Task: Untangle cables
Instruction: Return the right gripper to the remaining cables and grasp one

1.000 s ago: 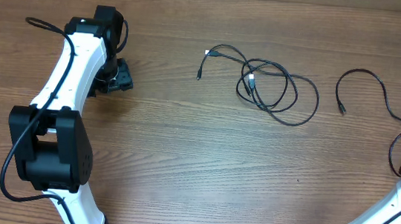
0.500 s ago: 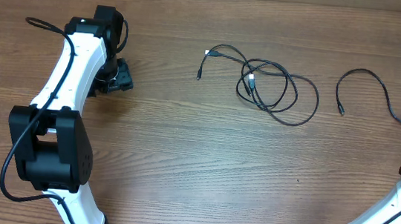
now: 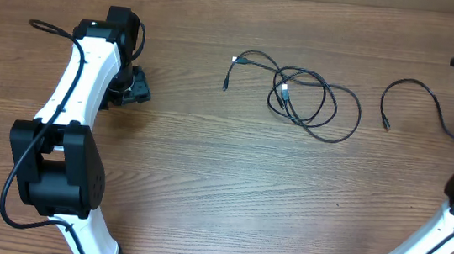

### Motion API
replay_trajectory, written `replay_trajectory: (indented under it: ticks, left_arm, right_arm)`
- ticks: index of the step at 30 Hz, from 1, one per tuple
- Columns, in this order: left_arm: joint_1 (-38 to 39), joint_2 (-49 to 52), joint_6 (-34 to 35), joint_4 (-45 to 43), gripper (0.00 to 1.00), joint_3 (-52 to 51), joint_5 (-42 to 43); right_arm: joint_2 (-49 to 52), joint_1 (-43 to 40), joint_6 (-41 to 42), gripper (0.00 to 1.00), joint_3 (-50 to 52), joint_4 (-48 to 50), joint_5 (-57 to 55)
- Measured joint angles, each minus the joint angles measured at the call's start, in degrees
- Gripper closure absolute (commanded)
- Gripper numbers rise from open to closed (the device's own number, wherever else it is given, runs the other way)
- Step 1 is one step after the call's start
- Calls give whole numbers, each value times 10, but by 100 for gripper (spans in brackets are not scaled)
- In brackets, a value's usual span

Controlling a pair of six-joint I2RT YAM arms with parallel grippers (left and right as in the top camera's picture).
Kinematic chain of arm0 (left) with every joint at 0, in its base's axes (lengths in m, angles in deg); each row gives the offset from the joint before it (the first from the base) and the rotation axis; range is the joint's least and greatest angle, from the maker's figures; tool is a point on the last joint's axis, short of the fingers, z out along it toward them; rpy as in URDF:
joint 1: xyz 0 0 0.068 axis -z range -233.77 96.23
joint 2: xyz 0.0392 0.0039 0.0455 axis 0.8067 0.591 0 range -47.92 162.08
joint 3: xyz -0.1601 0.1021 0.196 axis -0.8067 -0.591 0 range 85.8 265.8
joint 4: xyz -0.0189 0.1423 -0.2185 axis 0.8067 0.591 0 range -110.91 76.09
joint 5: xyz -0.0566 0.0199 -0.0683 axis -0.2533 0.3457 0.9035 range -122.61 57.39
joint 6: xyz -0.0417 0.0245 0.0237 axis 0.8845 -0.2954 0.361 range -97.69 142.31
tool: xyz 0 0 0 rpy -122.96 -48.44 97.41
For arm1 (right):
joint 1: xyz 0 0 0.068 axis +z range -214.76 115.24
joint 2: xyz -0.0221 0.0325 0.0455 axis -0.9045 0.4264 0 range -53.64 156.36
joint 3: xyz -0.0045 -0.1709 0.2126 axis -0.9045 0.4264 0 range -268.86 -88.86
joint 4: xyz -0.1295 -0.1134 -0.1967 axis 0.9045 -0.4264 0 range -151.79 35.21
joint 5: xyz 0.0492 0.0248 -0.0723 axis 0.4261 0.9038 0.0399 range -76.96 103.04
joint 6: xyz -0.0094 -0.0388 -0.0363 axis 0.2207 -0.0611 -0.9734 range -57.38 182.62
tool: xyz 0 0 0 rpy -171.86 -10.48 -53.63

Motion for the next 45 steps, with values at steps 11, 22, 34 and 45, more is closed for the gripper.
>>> replay_trajectory:
  ticks: [11,22,34,45]
  left_arm:
    - [0,0,0,0,30,0,0]
    - [0,0,0,2,30,0,1]
    - [0,0,-1,1,30,0,17]
    - [0,0,-1,-3,30,0,28]
  right_arm:
    - [-3,160,24,0,4,-9,-112]
    - [-179,243,81,0,231,-9,-192]
    - [-219,401,86,0,483,263,-209]
    - [-219,469,244,0,593,412,-268]
